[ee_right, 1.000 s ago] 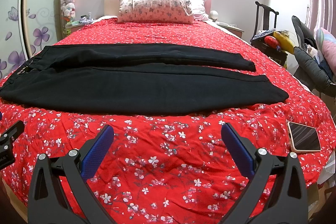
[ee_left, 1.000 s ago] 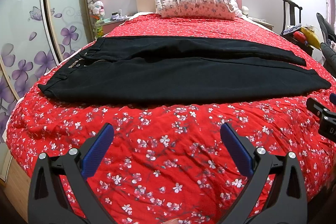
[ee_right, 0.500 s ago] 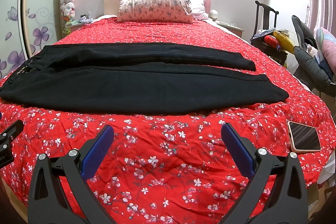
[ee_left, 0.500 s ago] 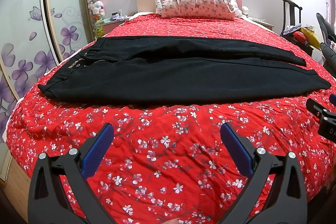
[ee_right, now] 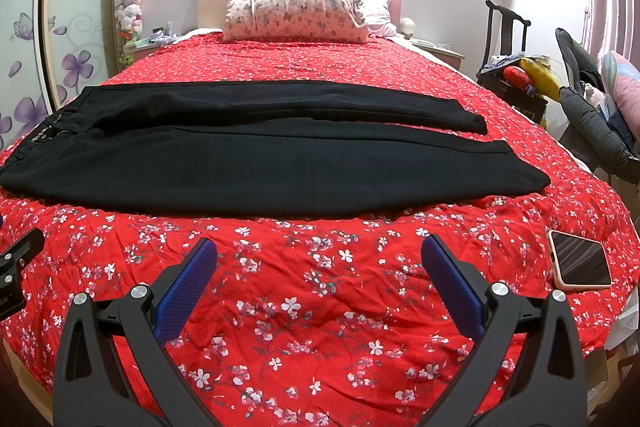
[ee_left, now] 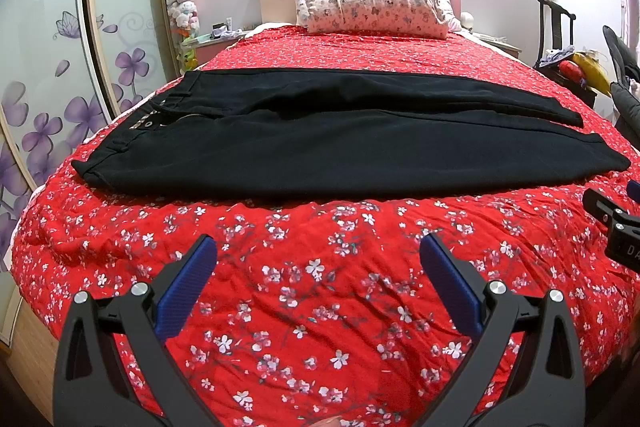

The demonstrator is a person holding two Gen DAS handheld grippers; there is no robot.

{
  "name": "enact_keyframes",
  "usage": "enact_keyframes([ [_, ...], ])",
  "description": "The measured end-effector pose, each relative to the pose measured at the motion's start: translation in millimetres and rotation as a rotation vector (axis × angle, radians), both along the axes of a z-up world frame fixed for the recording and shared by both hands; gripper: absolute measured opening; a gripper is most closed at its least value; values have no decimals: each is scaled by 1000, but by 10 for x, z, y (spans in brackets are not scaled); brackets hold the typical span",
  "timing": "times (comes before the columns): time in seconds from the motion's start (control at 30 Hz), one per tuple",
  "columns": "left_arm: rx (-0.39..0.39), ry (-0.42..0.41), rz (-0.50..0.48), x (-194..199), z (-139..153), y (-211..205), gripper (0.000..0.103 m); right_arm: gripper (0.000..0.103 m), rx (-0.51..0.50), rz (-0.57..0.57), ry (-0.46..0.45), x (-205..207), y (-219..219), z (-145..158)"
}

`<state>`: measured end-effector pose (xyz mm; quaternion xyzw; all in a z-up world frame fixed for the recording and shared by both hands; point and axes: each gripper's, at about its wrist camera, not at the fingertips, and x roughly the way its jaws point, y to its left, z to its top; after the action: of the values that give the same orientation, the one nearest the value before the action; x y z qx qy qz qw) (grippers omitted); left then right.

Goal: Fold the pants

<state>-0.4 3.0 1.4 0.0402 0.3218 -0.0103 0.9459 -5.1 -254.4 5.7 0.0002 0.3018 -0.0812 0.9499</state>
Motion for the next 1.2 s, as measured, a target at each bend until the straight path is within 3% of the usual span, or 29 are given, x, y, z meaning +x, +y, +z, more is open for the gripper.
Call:
enact_keyframes([
  [1.2, -6, 4, -1, 5, -4, 14, 101, 102, 18, 1, 7, -7, 16, -11],
])
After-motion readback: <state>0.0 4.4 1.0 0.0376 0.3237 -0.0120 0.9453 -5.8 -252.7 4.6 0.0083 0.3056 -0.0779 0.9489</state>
